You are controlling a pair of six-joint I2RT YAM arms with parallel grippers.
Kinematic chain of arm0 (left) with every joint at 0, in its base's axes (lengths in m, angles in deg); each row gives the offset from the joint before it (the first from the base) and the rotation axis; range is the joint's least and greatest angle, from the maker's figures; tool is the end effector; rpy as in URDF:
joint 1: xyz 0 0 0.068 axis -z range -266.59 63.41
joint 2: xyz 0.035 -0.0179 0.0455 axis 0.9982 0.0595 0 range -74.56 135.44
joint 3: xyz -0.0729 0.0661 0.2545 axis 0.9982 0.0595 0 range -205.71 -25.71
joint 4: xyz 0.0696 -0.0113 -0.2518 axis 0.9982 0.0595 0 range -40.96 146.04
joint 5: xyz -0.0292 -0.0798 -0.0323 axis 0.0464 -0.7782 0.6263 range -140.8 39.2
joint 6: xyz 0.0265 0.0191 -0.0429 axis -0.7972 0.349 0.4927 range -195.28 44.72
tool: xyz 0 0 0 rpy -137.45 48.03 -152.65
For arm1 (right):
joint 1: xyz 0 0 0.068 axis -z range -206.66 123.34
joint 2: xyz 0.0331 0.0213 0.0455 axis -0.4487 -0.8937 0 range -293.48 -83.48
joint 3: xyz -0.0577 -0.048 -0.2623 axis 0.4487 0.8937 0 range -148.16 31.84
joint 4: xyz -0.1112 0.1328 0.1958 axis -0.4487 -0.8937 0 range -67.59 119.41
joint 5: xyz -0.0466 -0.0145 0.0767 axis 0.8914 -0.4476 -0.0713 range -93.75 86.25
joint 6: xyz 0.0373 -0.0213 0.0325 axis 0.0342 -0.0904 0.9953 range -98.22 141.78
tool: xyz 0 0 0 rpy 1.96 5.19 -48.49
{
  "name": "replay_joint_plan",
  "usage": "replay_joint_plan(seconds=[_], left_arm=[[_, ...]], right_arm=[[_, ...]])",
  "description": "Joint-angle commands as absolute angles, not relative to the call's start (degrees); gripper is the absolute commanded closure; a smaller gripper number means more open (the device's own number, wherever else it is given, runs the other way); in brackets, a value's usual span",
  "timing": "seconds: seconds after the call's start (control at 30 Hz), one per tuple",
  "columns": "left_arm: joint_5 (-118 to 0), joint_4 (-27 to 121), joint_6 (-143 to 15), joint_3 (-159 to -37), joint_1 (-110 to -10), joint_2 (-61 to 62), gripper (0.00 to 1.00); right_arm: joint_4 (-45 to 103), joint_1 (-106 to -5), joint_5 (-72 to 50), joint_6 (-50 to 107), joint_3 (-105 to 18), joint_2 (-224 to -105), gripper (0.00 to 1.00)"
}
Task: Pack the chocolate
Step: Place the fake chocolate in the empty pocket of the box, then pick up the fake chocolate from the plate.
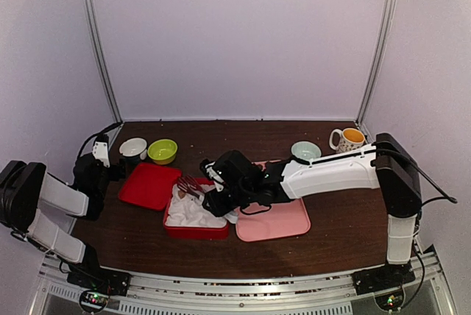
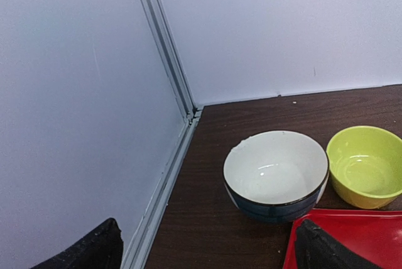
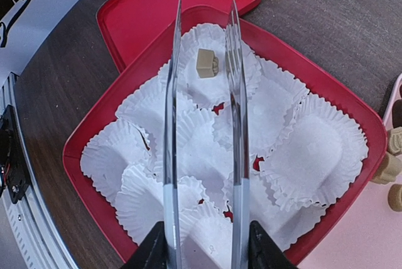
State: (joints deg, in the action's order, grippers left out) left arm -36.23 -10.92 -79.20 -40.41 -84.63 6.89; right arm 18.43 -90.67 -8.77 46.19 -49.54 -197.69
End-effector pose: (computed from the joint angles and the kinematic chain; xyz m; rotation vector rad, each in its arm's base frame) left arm 0.2404 0.0007 0.1604 -0.1044 1.6878 0.2404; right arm 0.1925 0.4020 0.1961 -0.8904 2.3348 0.8215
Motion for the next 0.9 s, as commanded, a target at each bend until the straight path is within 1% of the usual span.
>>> replay_joint_plan(seconds=[0.0, 0.43, 0.87], left_arm=[[-36.17, -13.62, -78.62, -41.53, -85.08, 7.36, 0.02], [-36.23, -13.57, -78.62, -41.53, -85.07, 7.36, 0.02], [-36.13, -13.58, -78.62, -41.53, -85.05, 7.36, 0.02]], right_arm=[[18.25, -91.02, -6.31, 45.97, -50.41, -193.89, 0.63], [14.11, -91.03, 0.62, 44.13, -46.06, -186.09, 0.62], [10.61, -90.96, 9.52, 46.17, -37.26, -178.58, 0.62]])
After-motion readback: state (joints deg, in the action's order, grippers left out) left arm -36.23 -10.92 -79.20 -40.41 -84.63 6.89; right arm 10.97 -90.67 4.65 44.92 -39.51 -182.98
